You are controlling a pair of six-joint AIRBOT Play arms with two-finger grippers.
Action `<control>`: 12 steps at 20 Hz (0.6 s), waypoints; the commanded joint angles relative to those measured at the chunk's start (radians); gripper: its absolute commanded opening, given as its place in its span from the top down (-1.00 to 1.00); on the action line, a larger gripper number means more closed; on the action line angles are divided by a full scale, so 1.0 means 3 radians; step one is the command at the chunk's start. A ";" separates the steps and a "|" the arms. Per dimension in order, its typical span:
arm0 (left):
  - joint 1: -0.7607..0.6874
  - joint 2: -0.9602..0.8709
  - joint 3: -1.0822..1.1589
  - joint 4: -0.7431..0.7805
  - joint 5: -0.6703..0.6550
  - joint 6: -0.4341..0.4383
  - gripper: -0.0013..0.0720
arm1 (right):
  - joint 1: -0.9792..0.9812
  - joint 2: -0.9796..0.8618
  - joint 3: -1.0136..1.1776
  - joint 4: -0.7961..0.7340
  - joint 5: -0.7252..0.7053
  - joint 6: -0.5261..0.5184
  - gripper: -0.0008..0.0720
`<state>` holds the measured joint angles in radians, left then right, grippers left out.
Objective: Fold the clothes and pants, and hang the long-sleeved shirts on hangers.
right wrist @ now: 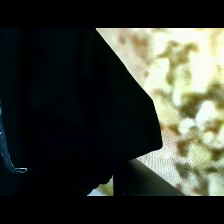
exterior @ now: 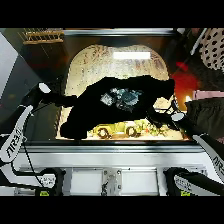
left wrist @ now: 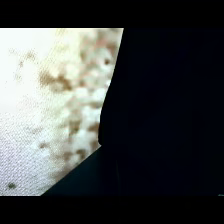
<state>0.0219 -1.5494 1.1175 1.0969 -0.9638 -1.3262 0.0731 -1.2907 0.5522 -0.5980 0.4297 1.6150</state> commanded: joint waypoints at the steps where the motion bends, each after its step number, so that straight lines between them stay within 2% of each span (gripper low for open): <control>1: 0.0005 0.0010 -0.0008 0.0004 0.0009 0.0006 0.94 | 0.0057 -0.0046 0.0036 0.0141 -0.0051 -0.0384 0.93; 3: 0.0037 0.0100 -0.0006 0.0003 0.0057 0.0004 0.94 | 0.0048 0.0060 0.0146 -0.0033 0.0116 -0.0491 0.93; 6: 0.0249 0.0573 0.0113 0.0003 0.0095 -0.0038 0.94 | -0.0112 0.0463 0.0641 -0.0821 0.0636 -0.0417 0.93; 9: 0.0445 0.1181 0.0615 -0.0003 -0.0292 -0.0053 0.94 | -0.0337 0.0968 0.1536 -0.1825 0.1464 -0.0184 0.93; 12: 0.0429 0.1858 0.1181 -0.0001 -0.0441 -0.0118 0.94 | -0.0412 0.1415 0.2504 -0.2408 0.1884 -0.0173 0.93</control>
<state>0.1383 -1.1587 1.3403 1.0924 -1.0443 -1.3445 -0.0216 -0.9836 1.0687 -1.0859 0.8299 1.5417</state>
